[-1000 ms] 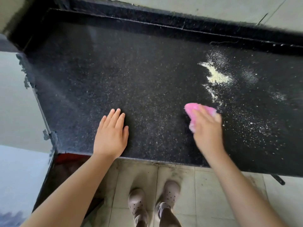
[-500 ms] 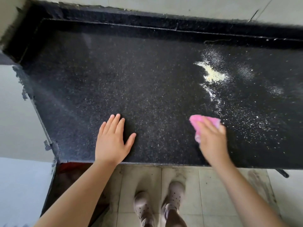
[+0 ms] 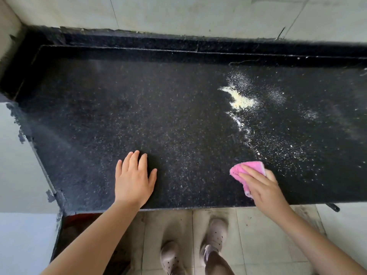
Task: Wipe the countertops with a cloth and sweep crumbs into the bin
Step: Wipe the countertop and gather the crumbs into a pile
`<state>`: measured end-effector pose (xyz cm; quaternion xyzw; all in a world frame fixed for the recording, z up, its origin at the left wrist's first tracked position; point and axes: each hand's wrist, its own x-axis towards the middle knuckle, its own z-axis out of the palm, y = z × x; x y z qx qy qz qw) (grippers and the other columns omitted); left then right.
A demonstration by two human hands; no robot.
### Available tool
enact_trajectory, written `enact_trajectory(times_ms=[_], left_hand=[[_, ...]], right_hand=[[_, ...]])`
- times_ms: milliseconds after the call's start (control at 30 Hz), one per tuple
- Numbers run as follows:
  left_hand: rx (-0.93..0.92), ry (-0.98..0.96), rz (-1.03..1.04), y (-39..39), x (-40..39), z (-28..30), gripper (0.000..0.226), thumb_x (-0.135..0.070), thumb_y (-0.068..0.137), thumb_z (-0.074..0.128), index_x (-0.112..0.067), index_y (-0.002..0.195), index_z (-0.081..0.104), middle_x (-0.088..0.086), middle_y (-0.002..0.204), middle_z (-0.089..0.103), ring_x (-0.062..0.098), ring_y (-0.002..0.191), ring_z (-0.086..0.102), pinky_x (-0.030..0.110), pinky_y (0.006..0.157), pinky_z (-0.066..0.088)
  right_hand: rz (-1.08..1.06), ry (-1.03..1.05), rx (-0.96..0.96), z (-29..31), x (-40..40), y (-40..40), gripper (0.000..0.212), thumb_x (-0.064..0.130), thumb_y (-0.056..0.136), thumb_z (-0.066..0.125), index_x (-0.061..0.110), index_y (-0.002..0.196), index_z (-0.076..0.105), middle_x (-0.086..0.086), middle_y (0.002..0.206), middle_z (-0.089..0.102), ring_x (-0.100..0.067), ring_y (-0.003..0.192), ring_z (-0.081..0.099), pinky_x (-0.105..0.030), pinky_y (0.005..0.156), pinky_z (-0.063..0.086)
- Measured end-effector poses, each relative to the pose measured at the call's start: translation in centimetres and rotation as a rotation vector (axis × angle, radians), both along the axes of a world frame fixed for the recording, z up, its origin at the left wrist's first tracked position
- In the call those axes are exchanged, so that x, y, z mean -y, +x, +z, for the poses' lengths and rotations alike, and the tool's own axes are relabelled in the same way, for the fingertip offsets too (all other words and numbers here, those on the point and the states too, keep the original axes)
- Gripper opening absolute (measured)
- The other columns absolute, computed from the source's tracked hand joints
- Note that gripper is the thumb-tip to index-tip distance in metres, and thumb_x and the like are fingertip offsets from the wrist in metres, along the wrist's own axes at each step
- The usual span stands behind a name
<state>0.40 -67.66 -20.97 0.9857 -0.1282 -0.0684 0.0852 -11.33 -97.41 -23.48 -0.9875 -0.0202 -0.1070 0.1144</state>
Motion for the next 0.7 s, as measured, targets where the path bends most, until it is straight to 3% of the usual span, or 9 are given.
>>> enact_trajectory(times_ms=[100, 167, 267, 333, 433, 567, 633, 700], left_hand=[[0.027, -0.048, -0.006, 0.9, 2.4, -0.2, 0.043, -0.022, 0.087, 0.059, 0.002, 0.121, 0.054, 0.023, 0.129, 0.051, 0.039, 0.124, 0.043, 0.052, 0.104, 0.027], [0.051, -0.053, -0.052, 1.5, 4.6, -0.3, 0.036, -0.018, 0.085, 0.061, 0.005, 0.112, 0.06, 0.025, 0.119, 0.058, 0.043, 0.114, 0.052, 0.056, 0.095, 0.037], [0.055, -0.069, -0.108, 3.0, 8.0, 0.0, 0.039, -0.019, 0.077, 0.057, 0.008, 0.105, 0.062, 0.027, 0.109, 0.062, 0.045, 0.103, 0.058, 0.058, 0.084, 0.044], [0.071, -0.117, -0.1, 4.2, 10.2, 0.0, 0.039, -0.016, 0.085, 0.057, 0.008, 0.114, 0.057, 0.028, 0.121, 0.056, 0.044, 0.115, 0.05, 0.055, 0.094, 0.039], [0.04, -0.099, -0.072, 6.3, 12.8, 0.2, 0.047, -0.022, 0.094, 0.045, 0.001, 0.135, 0.039, 0.018, 0.144, 0.034, 0.032, 0.136, 0.024, 0.04, 0.111, 0.017], [0.054, -0.128, -0.007, 8.7, 15.7, 0.1, 0.049, -0.025, 0.096, 0.038, -0.002, 0.139, 0.031, 0.014, 0.148, 0.026, 0.026, 0.14, 0.015, 0.033, 0.113, 0.009], [0.038, -0.121, 0.04, 9.6, 16.7, -0.2, 0.049, -0.025, 0.097, 0.036, -0.002, 0.139, 0.029, 0.013, 0.15, 0.023, 0.025, 0.14, 0.012, 0.033, 0.113, 0.008], [0.021, -0.124, 0.081, 10.4, 17.4, -0.5, 0.049, -0.025, 0.097, 0.035, -0.002, 0.14, 0.029, 0.013, 0.15, 0.021, 0.025, 0.141, 0.009, 0.033, 0.114, 0.006]], right_hand=[[-0.046, -0.018, 0.008, 1.2, 3.5, 2.3, 0.036, 0.007, 0.083, 0.031, 0.012, 0.105, 0.059, -0.013, 0.104, 0.068, -0.036, 0.082, 0.063, -0.03, 0.076, 0.034], [-0.044, -0.003, 0.033, 1.9, 4.9, 4.2, 0.034, 0.005, 0.08, 0.033, 0.015, 0.107, 0.051, -0.015, 0.102, 0.068, -0.029, 0.09, 0.058, -0.029, 0.078, 0.033], [0.078, 0.005, 0.091, 1.9, 4.6, 5.1, 0.044, 0.003, 0.077, 0.038, 0.024, 0.116, 0.045, -0.008, 0.111, 0.065, -0.033, 0.089, 0.062, -0.033, 0.083, 0.033], [0.217, 0.012, 0.12, 1.2, 2.6, 4.4, 0.046, 0.005, 0.076, 0.041, 0.028, 0.115, 0.048, 0.0, 0.117, 0.061, -0.03, 0.091, 0.056, -0.038, 0.081, 0.038], [0.358, -0.018, 0.076, 0.0, 0.8, 4.1, 0.041, 0.008, 0.075, 0.04, 0.021, 0.107, 0.062, 0.001, 0.118, 0.062, -0.025, 0.1, 0.042, -0.039, 0.063, 0.048], [0.174, 0.066, 0.057, -0.5, 5.5, 7.1, 0.037, 0.012, 0.076, 0.039, 0.022, 0.107, 0.056, -0.003, 0.112, 0.066, -0.027, 0.097, 0.042, -0.036, 0.077, 0.046], [0.101, 0.162, 0.135, 0.7, 8.0, 8.8, 0.028, 0.015, 0.089, 0.036, 0.018, 0.102, 0.061, -0.01, 0.106, 0.067, -0.025, 0.095, 0.046, -0.036, 0.079, 0.044], [0.121, 0.245, 0.23, 2.2, 8.7, 9.8, 0.043, 0.02, 0.098, 0.027, 0.005, 0.094, 0.067, -0.015, 0.103, 0.067, -0.017, 0.099, 0.044, -0.034, 0.08, 0.039]])
